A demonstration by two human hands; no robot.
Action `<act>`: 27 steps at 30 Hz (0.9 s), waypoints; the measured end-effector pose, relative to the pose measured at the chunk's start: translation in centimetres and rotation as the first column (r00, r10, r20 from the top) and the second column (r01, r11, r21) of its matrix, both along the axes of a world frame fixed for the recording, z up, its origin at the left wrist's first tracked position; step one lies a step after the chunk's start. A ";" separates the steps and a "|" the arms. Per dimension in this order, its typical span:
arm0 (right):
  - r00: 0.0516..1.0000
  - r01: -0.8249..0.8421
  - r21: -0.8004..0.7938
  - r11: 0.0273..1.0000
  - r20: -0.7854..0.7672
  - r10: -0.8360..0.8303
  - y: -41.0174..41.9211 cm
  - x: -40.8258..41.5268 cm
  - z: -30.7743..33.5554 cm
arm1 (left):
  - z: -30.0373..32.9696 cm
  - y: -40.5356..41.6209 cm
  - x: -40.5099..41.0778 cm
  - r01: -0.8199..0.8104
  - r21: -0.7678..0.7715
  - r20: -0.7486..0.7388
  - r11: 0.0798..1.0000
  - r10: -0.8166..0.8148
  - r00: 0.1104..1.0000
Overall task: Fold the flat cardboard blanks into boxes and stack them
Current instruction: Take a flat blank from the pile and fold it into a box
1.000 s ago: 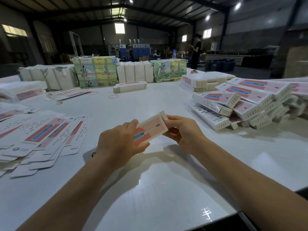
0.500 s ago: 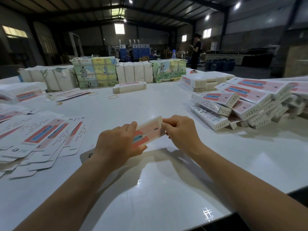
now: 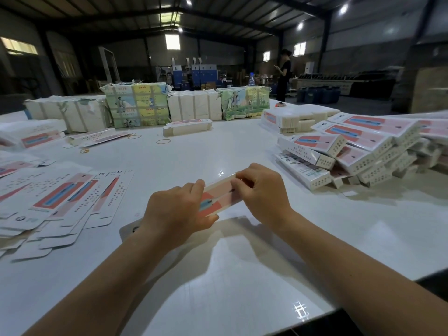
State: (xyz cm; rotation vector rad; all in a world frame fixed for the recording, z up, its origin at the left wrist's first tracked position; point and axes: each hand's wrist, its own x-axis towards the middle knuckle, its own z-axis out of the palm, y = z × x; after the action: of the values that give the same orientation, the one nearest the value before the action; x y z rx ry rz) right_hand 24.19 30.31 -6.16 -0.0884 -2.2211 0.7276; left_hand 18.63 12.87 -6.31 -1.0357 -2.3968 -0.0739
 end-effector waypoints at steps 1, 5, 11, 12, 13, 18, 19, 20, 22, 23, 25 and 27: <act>1.000 -0.001 -0.003 1.000 -0.003 0.001 0.0 0.0 0.0 | 0.0 0.0 0.0 -0.010 0.000 -0.008 1.000 0.010 1.000; 0.998 -0.061 -0.181 0.982 0.001 0.062 0.0 -0.3 0.0 | 0.1 0.0 -0.3 -0.050 0.027 -0.033 0.998 0.051 0.998; 0.995 -0.079 -0.213 0.974 0.038 0.089 -0.4 -0.6 -0.4 | 0.0 -0.7 -0.9 -0.039 0.075 0.004 0.996 0.039 0.999; 0.994 -0.090 -0.217 0.972 0.045 0.102 -0.4 -0.5 -0.4 | 0.1 -0.8 -1.0 -0.039 0.068 0.008 0.997 0.038 0.999; 0.992 -0.100 -0.223 0.970 0.051 0.114 -0.4 -0.5 -0.4 | 0.3 -1.0 -1.0 -0.040 0.057 0.013 0.998 0.039 0.999; 0.983 -0.159 -0.087 0.983 0.075 0.166 -0.7 -0.2 -0.5 | 1.1 -1.7 -1.4 -0.032 0.064 0.012 0.997 0.032 0.999; 0.976 -0.191 -0.006 0.981 0.106 0.191 -0.7 -0.2 -0.6 | 1.2 -1.7 -1.5 -0.040 0.069 0.021 0.997 0.039 0.999; 0.966 -0.225 0.076 0.971 0.147 0.212 -0.7 -0.3 -0.8 | 1.1 -1.8 -1.7 -0.034 0.072 0.021 0.997 0.033 0.999; 0.954 -0.258 0.274 0.927 0.221 0.200 -0.6 -0.4 -1.0 | 1.2 -1.9 -1.9 -0.023 0.072 0.054 0.997 0.019 0.998; 0.958 -0.254 0.376 0.891 0.225 0.178 -0.7 -0.4 -1.1 | 1.3 -1.9 -2.0 -0.012 0.071 0.079 0.997 0.007 0.997; 0.965 -0.247 0.493 0.834 0.205 0.165 -0.9 -0.7 -1.3 | 1.3 -2.0 -2.2 0.003 0.044 0.136 0.999 -0.009 0.991; 0.961 -0.262 0.517 0.815 0.217 0.171 -0.8 -0.9 -1.5 | 1.2 -1.9 -2.3 0.003 -0.032 0.193 0.999 0.003 0.981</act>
State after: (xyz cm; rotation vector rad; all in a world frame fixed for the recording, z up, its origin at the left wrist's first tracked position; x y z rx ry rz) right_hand 23.32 29.49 -7.64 0.4124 -2.5390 0.1804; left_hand 16.28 10.94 -5.07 -1.0874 -2.5802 -0.1424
